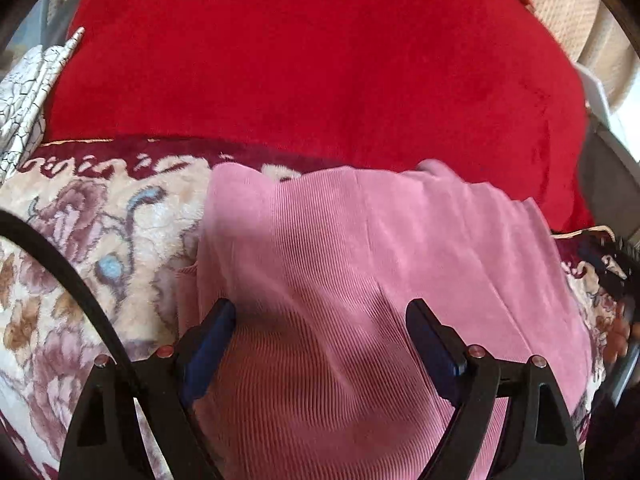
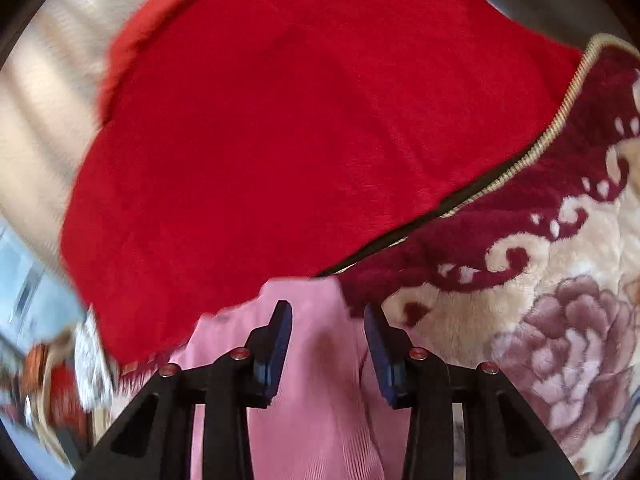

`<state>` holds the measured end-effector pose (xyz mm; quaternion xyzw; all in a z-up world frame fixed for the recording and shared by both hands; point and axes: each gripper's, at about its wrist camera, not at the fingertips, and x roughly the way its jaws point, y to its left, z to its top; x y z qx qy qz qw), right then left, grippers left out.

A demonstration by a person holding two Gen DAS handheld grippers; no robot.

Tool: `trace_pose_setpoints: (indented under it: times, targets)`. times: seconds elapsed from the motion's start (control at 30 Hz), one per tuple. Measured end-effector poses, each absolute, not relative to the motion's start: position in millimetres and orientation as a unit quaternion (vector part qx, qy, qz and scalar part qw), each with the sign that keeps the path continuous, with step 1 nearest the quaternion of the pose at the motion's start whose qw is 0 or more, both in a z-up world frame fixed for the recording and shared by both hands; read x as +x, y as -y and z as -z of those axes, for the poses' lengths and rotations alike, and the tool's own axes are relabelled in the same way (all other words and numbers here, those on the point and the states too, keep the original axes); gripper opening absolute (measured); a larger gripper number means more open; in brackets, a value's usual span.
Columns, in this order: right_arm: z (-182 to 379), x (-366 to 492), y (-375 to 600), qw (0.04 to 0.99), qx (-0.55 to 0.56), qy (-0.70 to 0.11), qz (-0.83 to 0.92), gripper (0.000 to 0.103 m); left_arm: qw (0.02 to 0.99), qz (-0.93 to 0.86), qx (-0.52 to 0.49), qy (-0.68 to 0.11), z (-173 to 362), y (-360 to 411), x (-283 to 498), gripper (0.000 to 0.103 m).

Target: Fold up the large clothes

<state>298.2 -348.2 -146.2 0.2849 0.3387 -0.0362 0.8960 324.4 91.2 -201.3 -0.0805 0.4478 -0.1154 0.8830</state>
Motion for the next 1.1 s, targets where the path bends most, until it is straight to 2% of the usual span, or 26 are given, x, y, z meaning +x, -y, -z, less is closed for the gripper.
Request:
trace_pose_setpoints:
  times: [0.07,0.27,0.4,0.7,0.8,0.87,0.9,0.97,1.0,1.03,1.1]
  targets:
    - [144,284,329,0.904,0.251,-0.347,-0.011,0.053,0.887,0.111,-0.084,-0.44,198,-96,311,0.087]
    - [156,219,275,0.903,0.187,-0.377,-0.087,0.053,0.906,0.057,-0.061,-0.416,192,-111,267,0.087]
    - [208,207,260,0.872,0.173,-0.454,-0.058,0.052,0.87,0.039,-0.064,-0.488,220,-114,274,0.09]
    - [211,163,260,0.865,0.218,-0.451,-0.034,0.049,0.881,0.01,-0.095,-0.464,197,-132,262,0.09]
    - [196,167,258,0.858,0.201,-0.47,-0.037,0.047,0.883,0.01,-0.082,-0.462,193,-135,251,0.09]
    - [174,170,263,0.87,0.199,-0.448,-0.049,0.047,0.885,0.008,-0.067,-0.461,196,-125,251,0.09]
    - [157,166,265,0.88,0.193,-0.431,-0.039,0.05,0.882,0.005,-0.055,-0.467,199,-122,252,0.09]
    - [136,173,276,0.899,0.185,-0.396,-0.01,0.064,0.875,0.003,-0.039,-0.483,207,-117,256,0.09]
    - [130,179,282,0.906,0.184,-0.382,0.001,0.077,0.873,0.002,-0.036,-0.487,210,-116,258,0.09]
    - [127,188,290,0.909,0.181,-0.374,0.013,0.082,0.874,0.002,-0.035,-0.485,209,-114,258,0.09]
    - [133,211,305,0.901,0.187,-0.391,0.015,0.082,0.875,0.006,-0.024,-0.484,209,-111,260,0.09]
